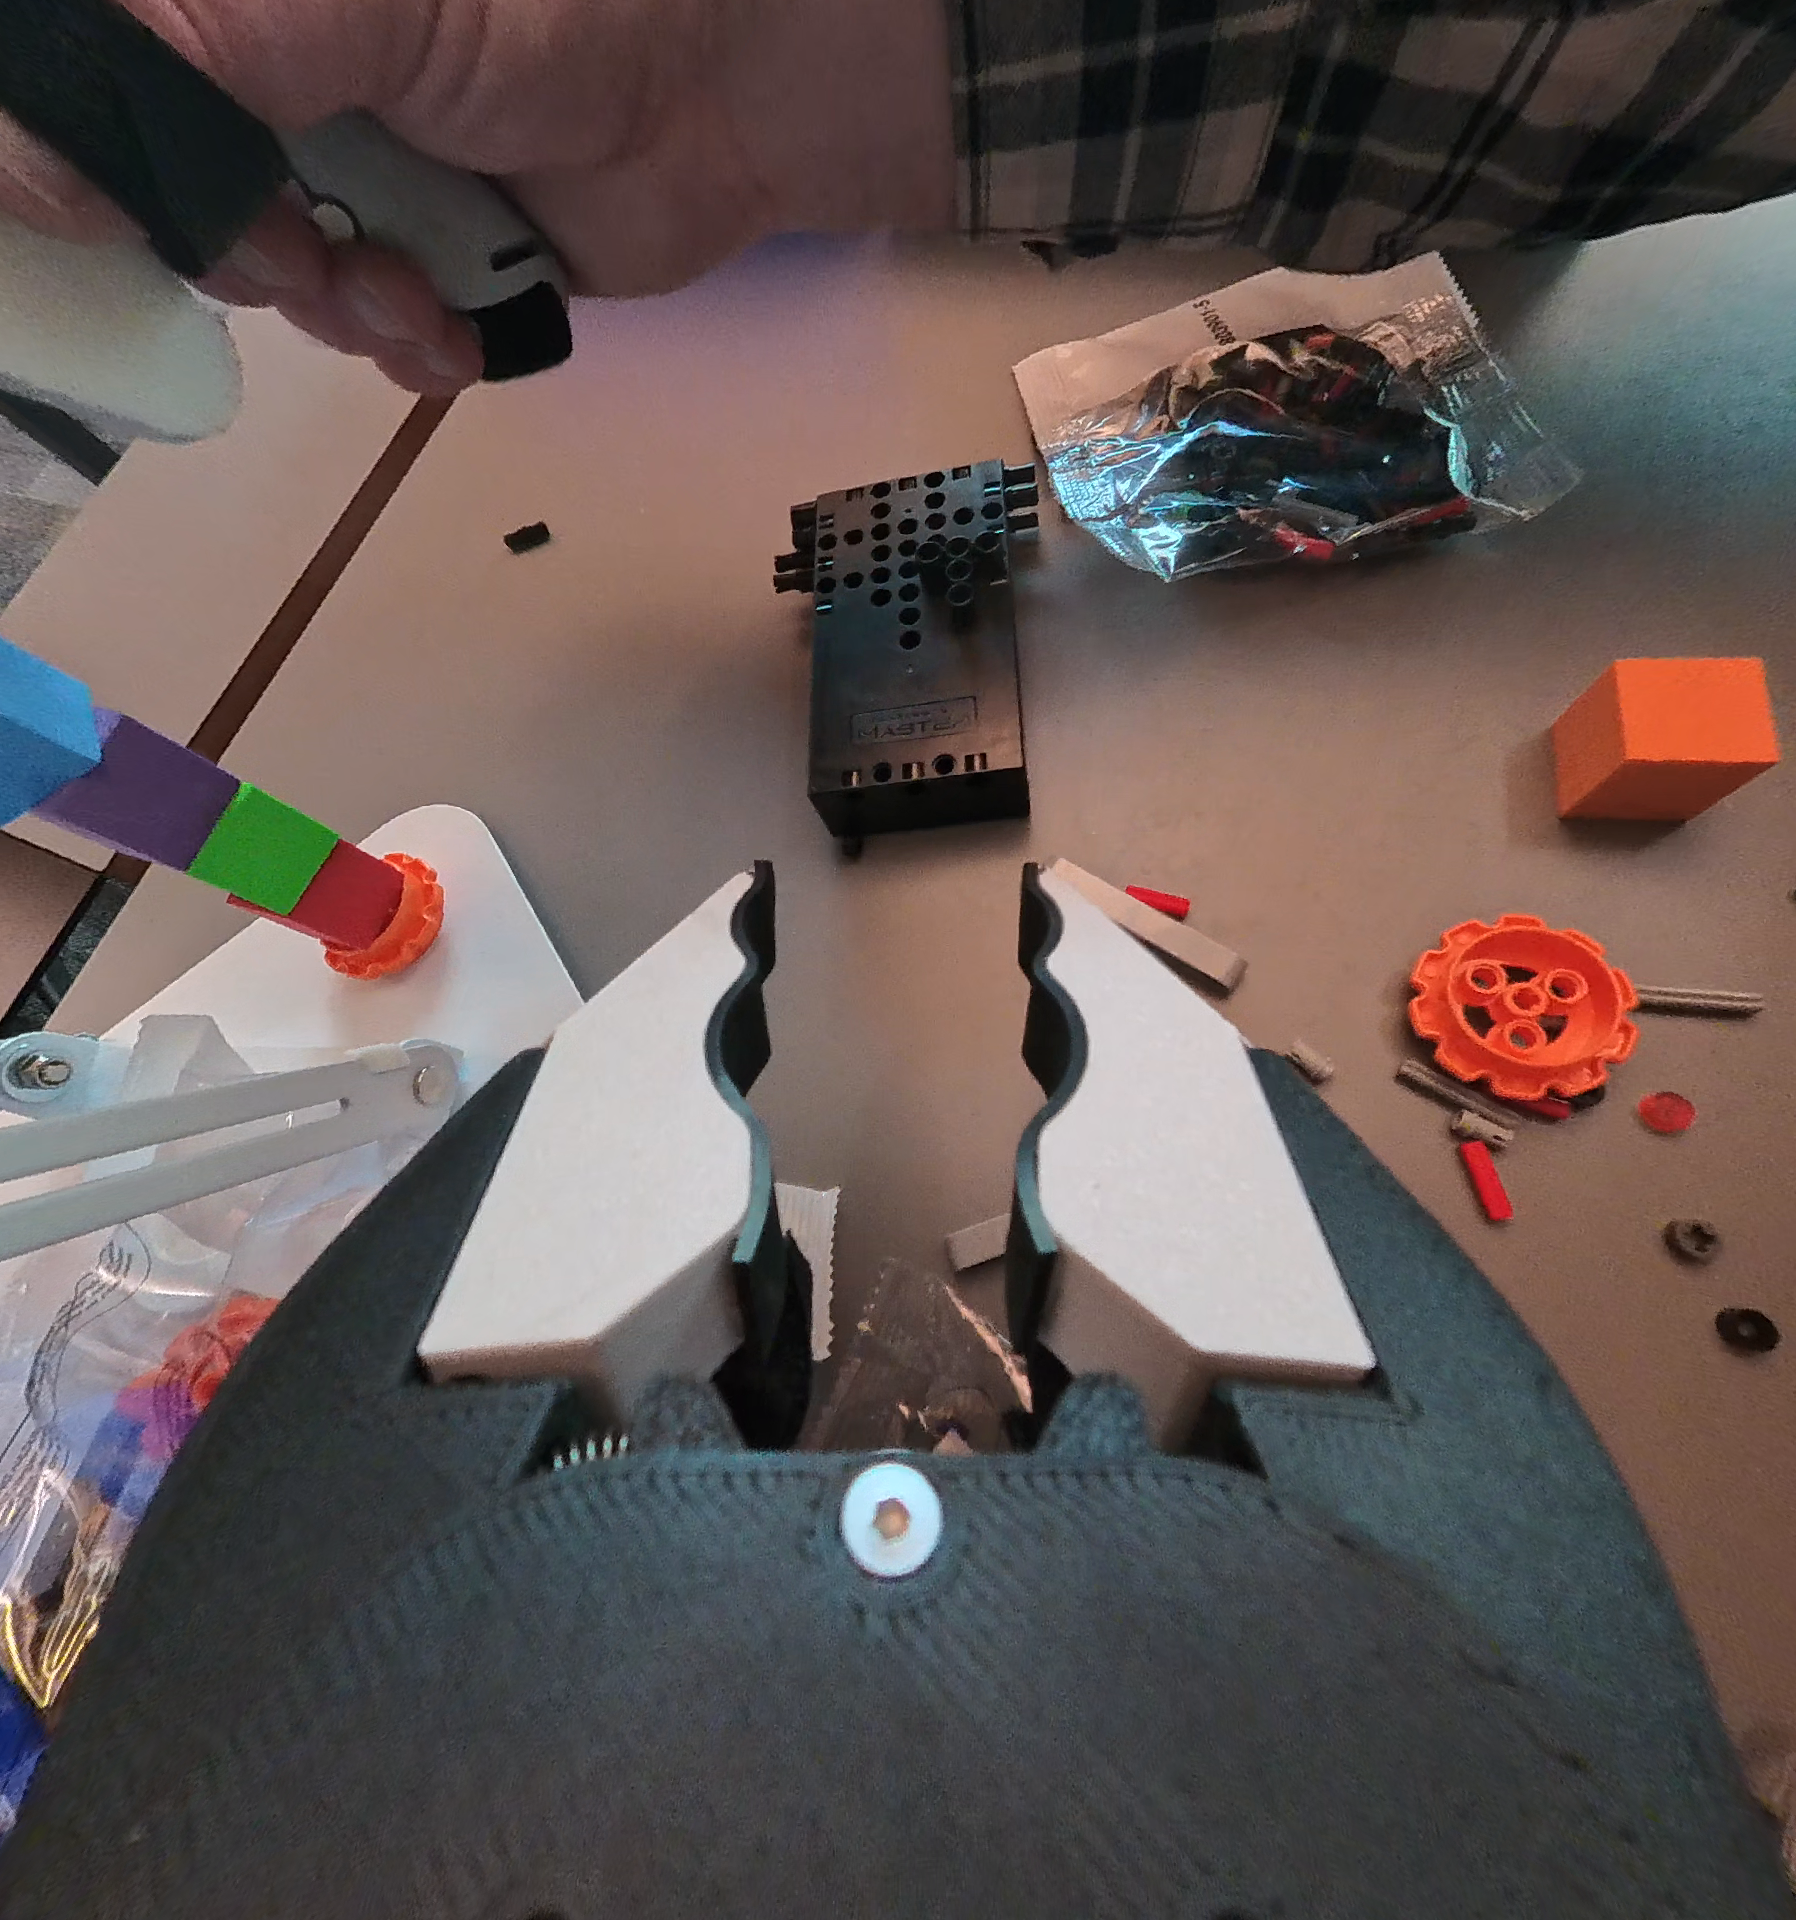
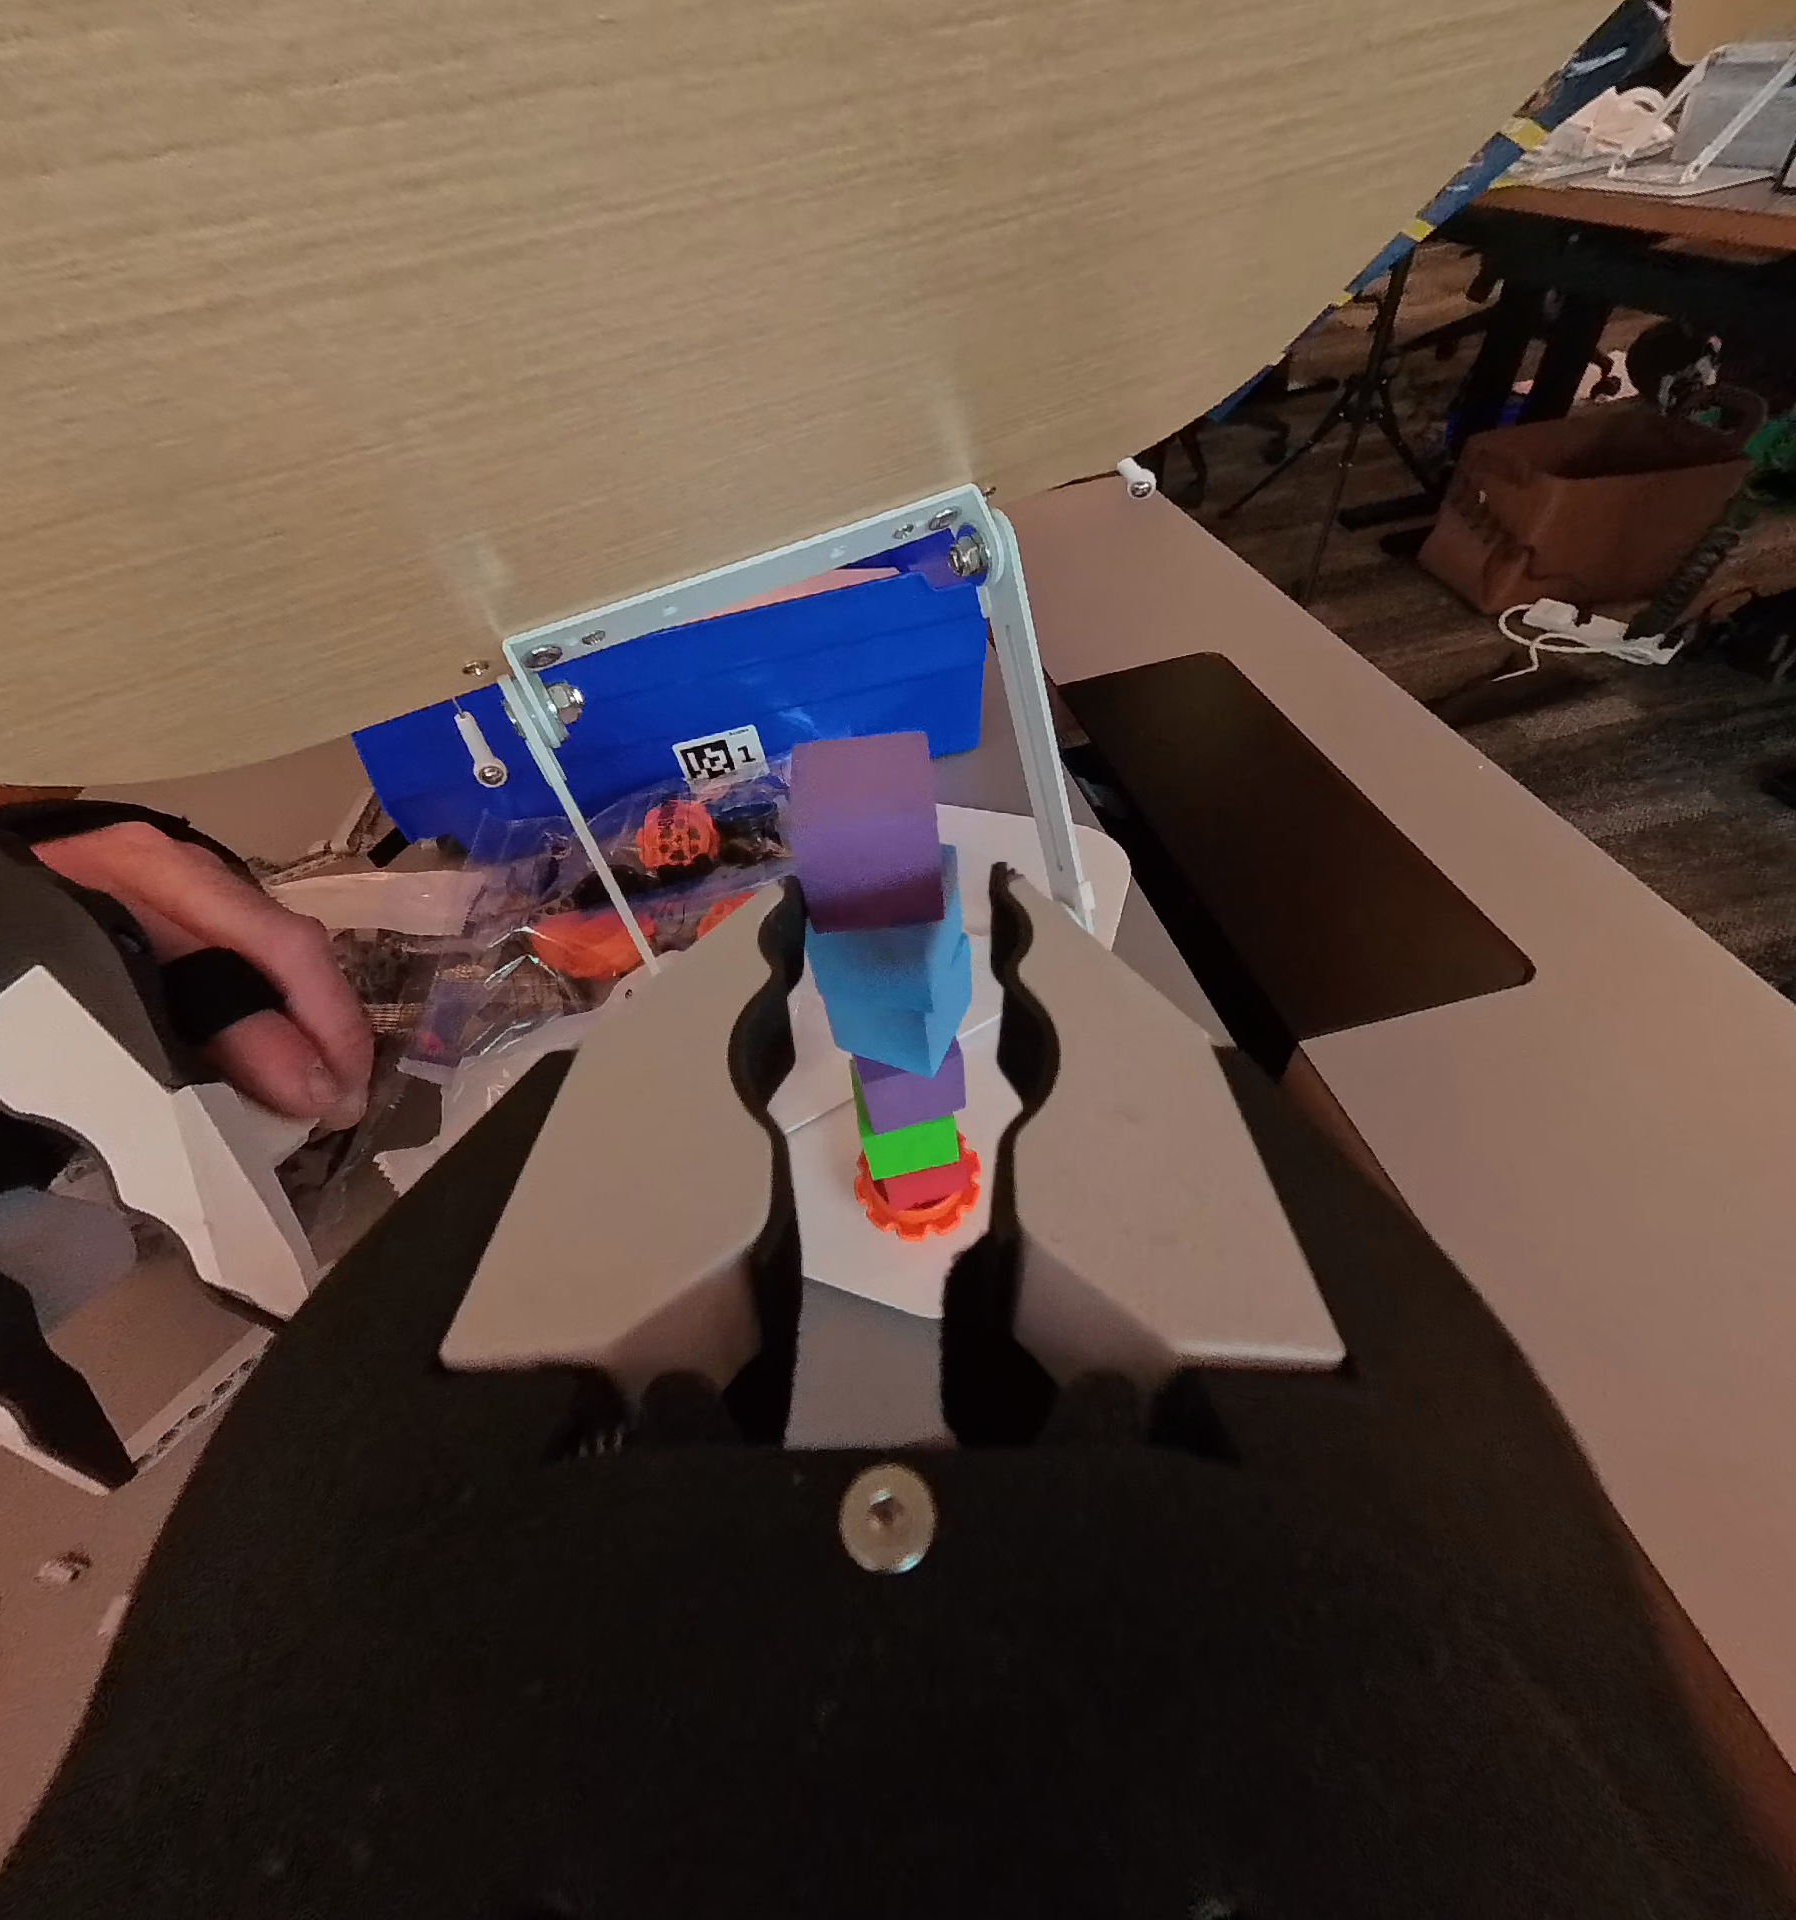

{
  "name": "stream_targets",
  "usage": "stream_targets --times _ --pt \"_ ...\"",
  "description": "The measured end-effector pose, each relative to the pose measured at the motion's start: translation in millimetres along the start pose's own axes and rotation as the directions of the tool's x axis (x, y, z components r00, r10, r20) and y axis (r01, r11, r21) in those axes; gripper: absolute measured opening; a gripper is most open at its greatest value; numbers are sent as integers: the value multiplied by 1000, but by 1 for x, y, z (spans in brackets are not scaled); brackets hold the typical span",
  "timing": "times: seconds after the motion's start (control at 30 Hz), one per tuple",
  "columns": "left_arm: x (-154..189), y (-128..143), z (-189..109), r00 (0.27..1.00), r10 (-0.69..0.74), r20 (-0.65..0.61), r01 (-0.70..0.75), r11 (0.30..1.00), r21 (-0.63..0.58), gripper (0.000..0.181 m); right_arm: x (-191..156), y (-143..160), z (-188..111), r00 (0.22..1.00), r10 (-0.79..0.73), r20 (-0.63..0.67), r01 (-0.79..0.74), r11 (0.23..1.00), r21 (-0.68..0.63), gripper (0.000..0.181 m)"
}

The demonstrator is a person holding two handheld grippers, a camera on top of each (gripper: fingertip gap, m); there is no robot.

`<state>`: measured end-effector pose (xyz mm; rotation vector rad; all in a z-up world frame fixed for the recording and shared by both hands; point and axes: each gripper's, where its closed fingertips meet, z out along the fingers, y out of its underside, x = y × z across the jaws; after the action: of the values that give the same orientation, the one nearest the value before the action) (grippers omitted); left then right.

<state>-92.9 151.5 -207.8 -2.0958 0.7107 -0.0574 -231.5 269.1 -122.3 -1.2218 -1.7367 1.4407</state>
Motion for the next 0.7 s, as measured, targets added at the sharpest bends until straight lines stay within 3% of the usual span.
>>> stream_targets --times 0.2,0.3,0.4,0.5,0.6,0.7 --pt "6 -2 1 1000 13 -17 -13 1000 1 46 -1 2 -32 996 -24 -91 16 996 -89 50" --pt "7 -2 1 1000 18 -21 -18 1000 -3 45 -36 13 -69 987 -118 -106 91 970 -225 50" --pt "8 -1 4 1000 15 -26 -15 1000 -8 45 -102 45 -91 974 -226 24 218 900 -376 58" --pt "10 1 7 999 27 -28 -28 999 -25 45 -167 93 -106 956 -204 209 282 828 -485 59" --pt "13 -1 6 999 32 -33 -32 999 -18 45 -214 146 -123 925 -156 348 344 736 -583 59" --pt "12 -3 5 999 40 -30 -40 999 -11 44 -239 180 -133 909 -117 400 366 684 -631 57"
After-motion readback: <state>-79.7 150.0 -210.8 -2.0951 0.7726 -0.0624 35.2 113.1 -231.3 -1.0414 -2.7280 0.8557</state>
